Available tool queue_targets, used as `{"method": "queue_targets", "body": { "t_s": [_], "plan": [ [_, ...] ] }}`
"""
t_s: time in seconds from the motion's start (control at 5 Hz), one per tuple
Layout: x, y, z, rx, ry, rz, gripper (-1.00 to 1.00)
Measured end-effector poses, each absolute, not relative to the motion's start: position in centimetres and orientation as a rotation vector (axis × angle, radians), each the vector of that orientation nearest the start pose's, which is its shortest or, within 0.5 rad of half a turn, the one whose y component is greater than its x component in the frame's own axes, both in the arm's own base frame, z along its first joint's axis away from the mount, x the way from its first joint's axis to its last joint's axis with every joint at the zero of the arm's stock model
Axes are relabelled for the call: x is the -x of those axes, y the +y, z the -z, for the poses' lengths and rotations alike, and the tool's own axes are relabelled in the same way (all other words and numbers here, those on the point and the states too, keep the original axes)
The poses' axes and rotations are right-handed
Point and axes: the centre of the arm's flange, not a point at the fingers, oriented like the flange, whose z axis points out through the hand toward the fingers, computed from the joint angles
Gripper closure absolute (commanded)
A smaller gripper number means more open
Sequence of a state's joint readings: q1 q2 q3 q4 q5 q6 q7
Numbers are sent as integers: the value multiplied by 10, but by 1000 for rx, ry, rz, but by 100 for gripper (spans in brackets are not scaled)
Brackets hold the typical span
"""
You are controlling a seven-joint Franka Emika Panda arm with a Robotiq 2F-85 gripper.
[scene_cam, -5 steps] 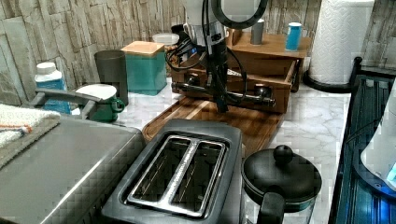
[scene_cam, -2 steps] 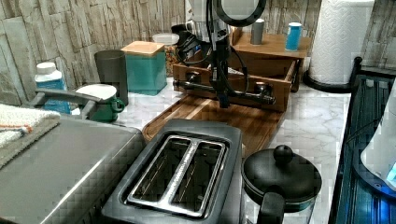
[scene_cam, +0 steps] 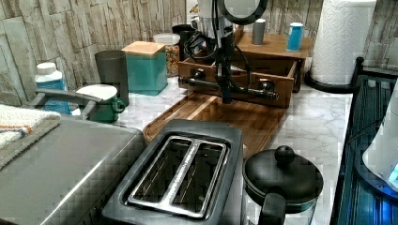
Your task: Close the drawer.
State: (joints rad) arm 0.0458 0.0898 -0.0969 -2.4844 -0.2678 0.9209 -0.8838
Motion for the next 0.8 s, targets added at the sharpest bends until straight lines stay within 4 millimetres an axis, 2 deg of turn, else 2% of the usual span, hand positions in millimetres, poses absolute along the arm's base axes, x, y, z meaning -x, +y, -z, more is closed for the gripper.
{"method": "queue_targets", "body": {
  "t_s": [0.2,0.6,0.8],
  "plan": [
    [-464,-58,-249,3280,-334,-122,100],
    [-459,-153,-254,3236,-467,-43,100],
    [-458,-193,-255,3206,-451,11,100]
  ]
}}
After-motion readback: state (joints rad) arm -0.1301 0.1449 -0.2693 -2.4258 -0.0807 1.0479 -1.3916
